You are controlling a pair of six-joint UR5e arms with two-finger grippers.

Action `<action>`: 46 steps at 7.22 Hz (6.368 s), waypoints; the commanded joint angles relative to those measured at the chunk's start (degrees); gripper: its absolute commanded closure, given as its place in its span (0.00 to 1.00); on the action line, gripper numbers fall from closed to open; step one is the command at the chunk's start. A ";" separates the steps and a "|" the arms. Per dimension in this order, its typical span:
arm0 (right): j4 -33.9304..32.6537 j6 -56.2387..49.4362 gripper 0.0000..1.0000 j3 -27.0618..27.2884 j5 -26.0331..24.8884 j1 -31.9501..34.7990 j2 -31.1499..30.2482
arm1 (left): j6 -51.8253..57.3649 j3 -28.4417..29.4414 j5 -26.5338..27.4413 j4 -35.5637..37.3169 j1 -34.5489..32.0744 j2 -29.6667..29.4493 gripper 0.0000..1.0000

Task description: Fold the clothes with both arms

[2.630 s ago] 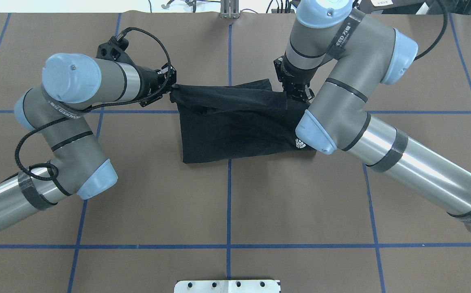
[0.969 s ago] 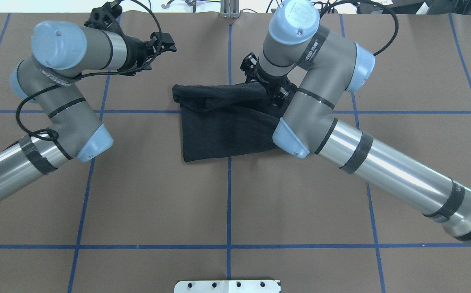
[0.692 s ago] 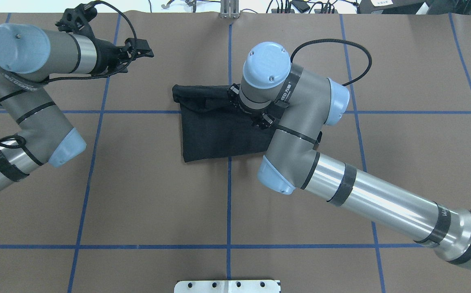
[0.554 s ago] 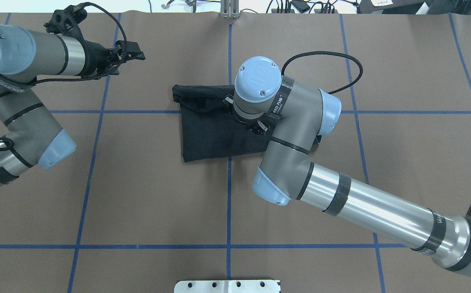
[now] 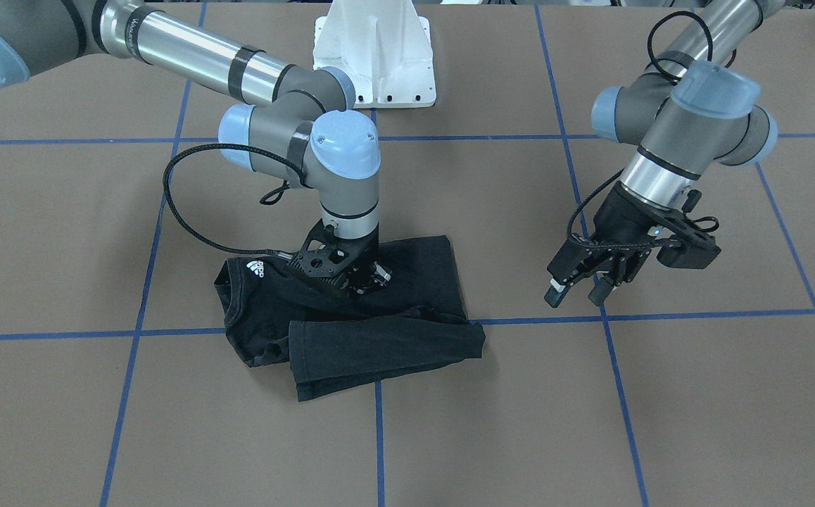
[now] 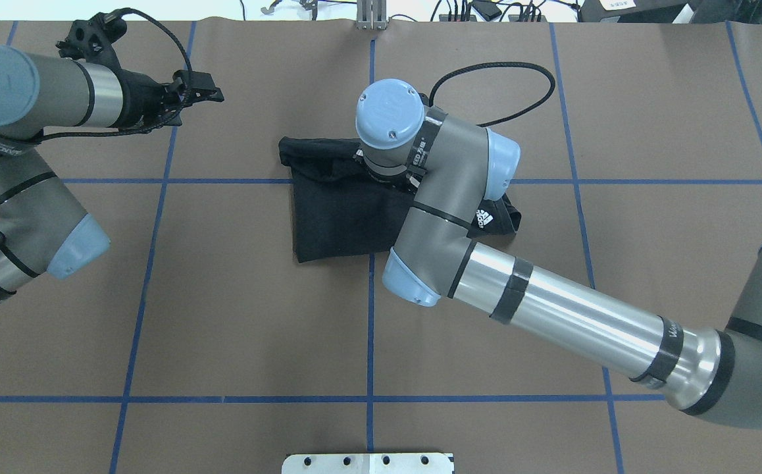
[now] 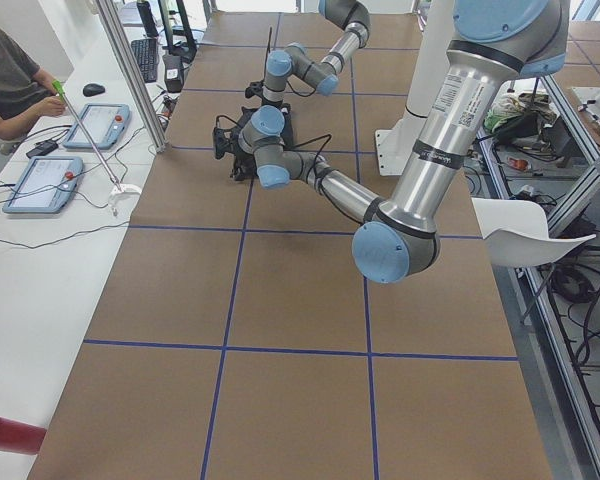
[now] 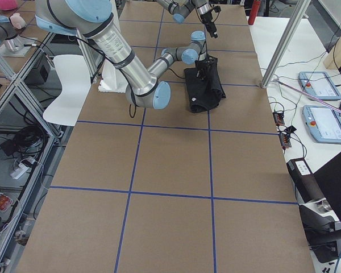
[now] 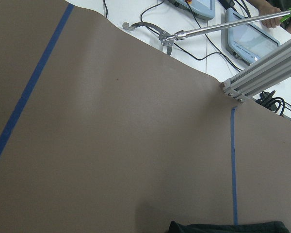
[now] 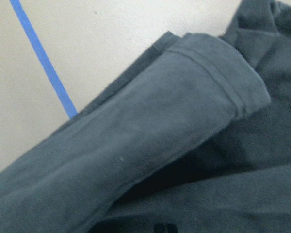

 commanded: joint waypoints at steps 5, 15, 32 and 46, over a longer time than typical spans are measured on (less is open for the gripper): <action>17.19 -5.07 1.00 -30.70 0.39 8.04 14.44 | -0.43 -1.03 0.51 -0.18 0.00 2.66 0.00; -1.57 -40.76 0.64 30.03 23.03 26.81 -38.04 | 32.47 -11.84 -4.38 -0.79 -2.62 19.07 0.00; -17.12 -100.78 0.00 34.74 32.82 51.73 -58.07 | 86.05 -6.75 -28.41 19.69 -34.28 29.56 0.00; -17.47 -100.16 0.00 35.09 34.84 51.73 -58.51 | 85.70 -8.86 -28.50 20.21 -34.02 26.14 0.00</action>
